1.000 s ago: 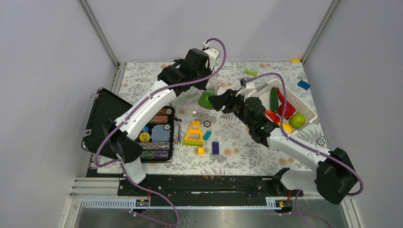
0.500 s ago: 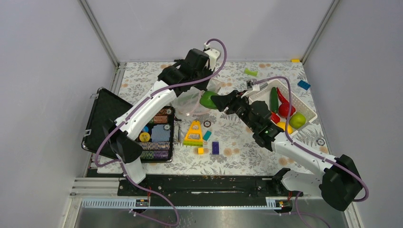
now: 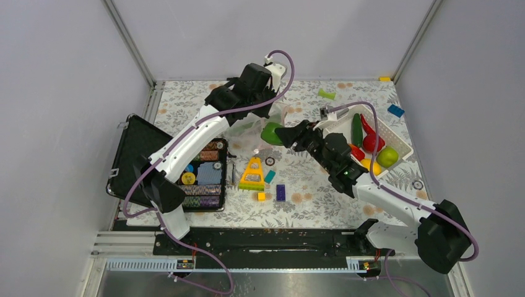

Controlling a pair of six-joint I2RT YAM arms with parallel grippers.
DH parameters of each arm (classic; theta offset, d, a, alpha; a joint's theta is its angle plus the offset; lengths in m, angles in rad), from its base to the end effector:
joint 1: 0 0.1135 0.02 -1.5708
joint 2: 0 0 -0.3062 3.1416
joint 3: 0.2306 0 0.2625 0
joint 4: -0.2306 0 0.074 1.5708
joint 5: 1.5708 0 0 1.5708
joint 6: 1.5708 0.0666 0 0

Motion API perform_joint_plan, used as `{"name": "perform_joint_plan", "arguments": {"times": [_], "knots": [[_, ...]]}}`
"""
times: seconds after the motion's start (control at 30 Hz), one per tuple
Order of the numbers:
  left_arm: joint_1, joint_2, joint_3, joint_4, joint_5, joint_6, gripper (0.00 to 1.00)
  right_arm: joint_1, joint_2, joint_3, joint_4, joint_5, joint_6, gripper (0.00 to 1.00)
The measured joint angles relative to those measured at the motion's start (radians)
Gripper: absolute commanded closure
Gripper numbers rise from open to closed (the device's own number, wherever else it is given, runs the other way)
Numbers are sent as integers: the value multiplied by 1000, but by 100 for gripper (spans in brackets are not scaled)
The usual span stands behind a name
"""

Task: Place the food in the zip-top bag and seal the zipper
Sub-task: Place the fake vegetable in the zipper food storage bag.

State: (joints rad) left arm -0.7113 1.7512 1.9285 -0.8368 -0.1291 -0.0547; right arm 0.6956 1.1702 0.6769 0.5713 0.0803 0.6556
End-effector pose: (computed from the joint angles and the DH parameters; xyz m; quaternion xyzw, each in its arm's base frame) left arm 0.3287 -0.2720 0.4331 0.2621 0.8574 -0.1104 0.4290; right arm 0.2292 0.1843 0.3382 0.0159 0.6789 0.4375 0.5895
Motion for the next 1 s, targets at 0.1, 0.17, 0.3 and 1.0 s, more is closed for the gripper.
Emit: {"name": "perform_joint_plan", "arguments": {"times": [0.1, 0.17, 0.3, 1.0], "knots": [[0, -1, 0, 1, -2, -3, 100, 0, -30, -25, 14, -21, 3, 95], [0, -1, 0, 1, -1, -5, 100, 0, -34, -27, 34, -40, 13, 96], [0, -1, 0, 1, 2, -7, 100, 0, -16, -28, 113, -94, 46, 97], [0, -2, 0, 1, 10, -18, 100, 0, 51, -42, 144, 22, 72, 98]]}}
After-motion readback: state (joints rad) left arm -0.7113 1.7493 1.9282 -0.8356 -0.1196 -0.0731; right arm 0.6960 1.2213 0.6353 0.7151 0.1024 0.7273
